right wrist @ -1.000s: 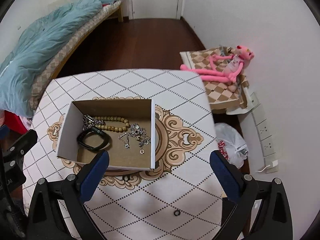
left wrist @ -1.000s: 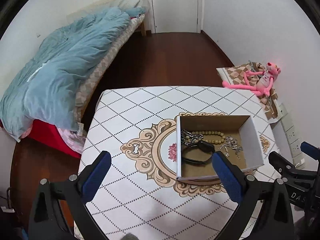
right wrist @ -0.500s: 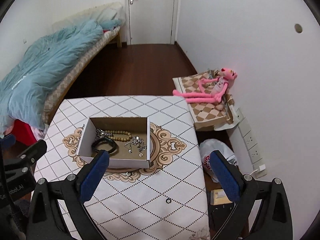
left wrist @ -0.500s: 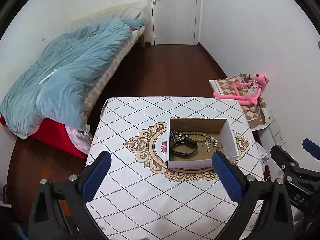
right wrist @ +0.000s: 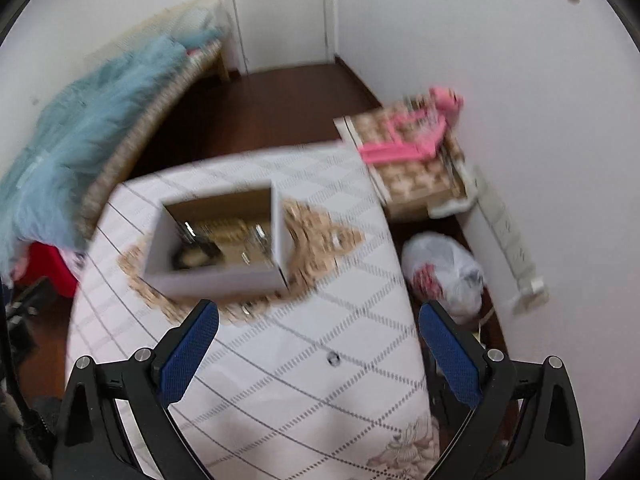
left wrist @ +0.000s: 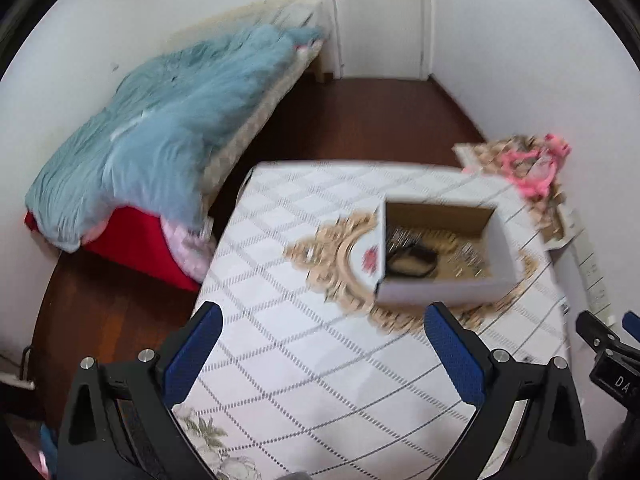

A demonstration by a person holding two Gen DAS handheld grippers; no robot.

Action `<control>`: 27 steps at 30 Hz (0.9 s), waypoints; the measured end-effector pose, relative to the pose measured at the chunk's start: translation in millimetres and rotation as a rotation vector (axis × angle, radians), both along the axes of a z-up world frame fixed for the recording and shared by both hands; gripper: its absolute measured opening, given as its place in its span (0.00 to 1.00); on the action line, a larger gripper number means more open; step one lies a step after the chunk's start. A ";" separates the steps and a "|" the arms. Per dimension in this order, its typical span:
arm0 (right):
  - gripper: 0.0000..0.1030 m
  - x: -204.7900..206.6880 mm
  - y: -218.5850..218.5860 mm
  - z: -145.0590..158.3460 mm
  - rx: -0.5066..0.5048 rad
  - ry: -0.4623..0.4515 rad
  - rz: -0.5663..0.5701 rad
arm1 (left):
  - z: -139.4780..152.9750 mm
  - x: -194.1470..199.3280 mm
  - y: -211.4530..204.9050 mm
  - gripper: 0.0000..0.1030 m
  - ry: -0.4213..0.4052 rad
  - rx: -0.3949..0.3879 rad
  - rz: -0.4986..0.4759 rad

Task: Organize jewelry
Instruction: 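Grasp the small black ring on the table with the right tool, then carry the black ring in the right tool over the box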

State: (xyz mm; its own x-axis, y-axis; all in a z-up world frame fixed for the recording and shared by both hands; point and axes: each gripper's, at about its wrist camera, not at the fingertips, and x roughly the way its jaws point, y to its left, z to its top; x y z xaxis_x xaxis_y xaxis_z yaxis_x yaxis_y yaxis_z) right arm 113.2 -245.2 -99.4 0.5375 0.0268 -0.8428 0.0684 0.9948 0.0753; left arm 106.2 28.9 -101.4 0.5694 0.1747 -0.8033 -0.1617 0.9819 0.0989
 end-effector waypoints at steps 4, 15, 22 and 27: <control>0.85 0.7 -12.0 -64.0 0.019 0.107 -0.037 | -47.4 -3.7 8.9 1.00 0.098 -0.004 0.036; 0.59 -0.2 -6.4 -144.1 0.007 0.161 -0.027 | -124.3 -17.5 19.2 1.00 0.262 -0.017 0.086; 0.13 -4.3 7.5 -141.2 -0.044 0.075 0.006 | -121.0 -5.4 -3.8 1.00 0.240 0.015 0.020; 0.13 -2.9 -1.7 -131.3 0.038 0.047 -0.010 | -114.0 17.2 -42.1 1.00 0.210 -0.025 -0.063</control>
